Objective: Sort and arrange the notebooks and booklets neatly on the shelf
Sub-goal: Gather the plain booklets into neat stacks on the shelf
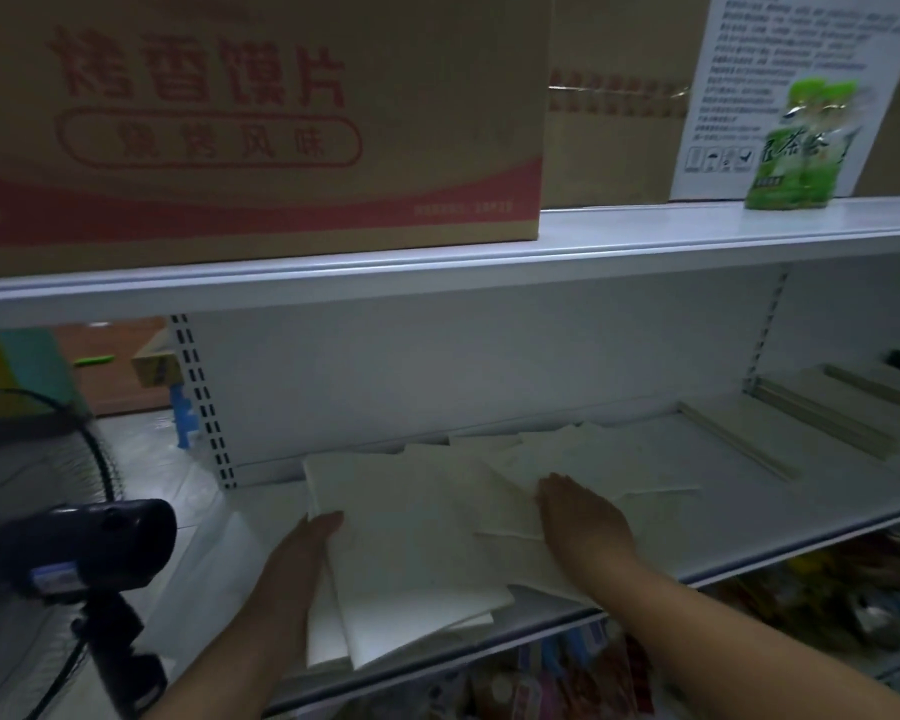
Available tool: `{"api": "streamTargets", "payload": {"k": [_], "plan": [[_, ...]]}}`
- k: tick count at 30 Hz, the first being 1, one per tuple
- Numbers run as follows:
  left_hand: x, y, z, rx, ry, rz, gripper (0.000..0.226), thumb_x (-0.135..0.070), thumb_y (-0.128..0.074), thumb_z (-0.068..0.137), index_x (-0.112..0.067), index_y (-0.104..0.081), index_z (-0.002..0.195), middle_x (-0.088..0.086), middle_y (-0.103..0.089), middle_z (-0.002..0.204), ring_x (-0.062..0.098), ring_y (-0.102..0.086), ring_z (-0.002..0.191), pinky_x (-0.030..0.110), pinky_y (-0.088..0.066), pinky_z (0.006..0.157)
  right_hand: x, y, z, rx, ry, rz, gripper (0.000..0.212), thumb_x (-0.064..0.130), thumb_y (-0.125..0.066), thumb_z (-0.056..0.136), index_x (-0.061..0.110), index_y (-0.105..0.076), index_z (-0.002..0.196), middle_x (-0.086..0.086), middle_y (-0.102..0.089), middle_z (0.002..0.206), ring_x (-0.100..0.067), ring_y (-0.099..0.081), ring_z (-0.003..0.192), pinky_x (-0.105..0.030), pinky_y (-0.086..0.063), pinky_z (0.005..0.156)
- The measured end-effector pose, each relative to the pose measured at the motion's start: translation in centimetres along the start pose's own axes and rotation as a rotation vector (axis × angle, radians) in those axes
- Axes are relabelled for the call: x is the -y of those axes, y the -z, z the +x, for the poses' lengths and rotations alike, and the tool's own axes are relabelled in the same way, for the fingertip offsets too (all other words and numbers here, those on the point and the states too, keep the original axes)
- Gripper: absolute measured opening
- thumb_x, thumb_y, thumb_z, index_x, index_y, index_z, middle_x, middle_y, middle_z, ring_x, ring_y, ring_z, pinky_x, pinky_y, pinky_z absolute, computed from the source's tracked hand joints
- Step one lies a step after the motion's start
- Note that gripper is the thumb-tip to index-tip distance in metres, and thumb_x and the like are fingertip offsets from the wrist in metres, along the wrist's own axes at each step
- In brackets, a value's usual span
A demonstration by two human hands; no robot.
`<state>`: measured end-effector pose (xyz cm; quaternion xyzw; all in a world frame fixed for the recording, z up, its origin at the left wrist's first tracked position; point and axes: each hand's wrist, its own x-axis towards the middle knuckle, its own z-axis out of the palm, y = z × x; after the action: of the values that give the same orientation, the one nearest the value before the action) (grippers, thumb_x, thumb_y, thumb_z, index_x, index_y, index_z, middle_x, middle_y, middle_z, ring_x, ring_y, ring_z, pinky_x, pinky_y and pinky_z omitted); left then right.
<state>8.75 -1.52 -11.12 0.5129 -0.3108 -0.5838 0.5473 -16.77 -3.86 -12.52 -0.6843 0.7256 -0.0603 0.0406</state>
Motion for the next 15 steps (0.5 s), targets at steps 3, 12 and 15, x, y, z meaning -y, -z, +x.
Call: {"api": "streamTargets", "payload": {"k": [3, 12, 15], "plan": [[0.0, -0.8, -1.0, 0.009, 0.044, -0.032, 0.023, -0.018, -0.052, 0.094, -0.007, -0.059, 0.114, 0.011, -0.065, 0.085, 0.028, -0.06, 0.075, 0.032, -0.046, 0.062, 1.2, 2.7, -0.1, -0.226, 0.002, 0.021, 0.032, 0.025, -0.025, 0.103, 0.015, -0.054, 0.11, -0.004, -0.062, 0.113, -0.022, -0.06, 0.1, -0.027, -0.037, 0.068], [1.1, -4.0, -1.3, -0.057, 0.033, 0.039, 0.016, -0.018, -0.052, 0.095, -0.008, -0.065, 0.095, 0.004, -0.064, 0.085, 0.022, -0.06, 0.072, 0.024, -0.048, 0.056, 1.4, 8.8, -0.9, -0.638, 0.32, 1.023, 0.036, 0.034, -0.049, 0.095, 0.005, -0.064, 0.08, -0.005, -0.057, 0.067, -0.018, -0.062, 0.061, -0.036, -0.052, 0.061], [1.1, -4.4, -0.9, -0.042, 0.086, 0.043, 0.033, -0.007, -0.046, 0.096, 0.012, -0.055, 0.121, 0.009, -0.068, 0.086, 0.022, -0.061, 0.066, 0.019, -0.048, 0.051, -0.2, 11.8, -0.3, -0.599, 0.089, 1.505, 0.04, 0.025, -0.054, 0.095, 0.006, -0.053, 0.06, -0.002, -0.046, 0.053, -0.012, -0.054, 0.043, -0.023, -0.048, 0.042]]}}
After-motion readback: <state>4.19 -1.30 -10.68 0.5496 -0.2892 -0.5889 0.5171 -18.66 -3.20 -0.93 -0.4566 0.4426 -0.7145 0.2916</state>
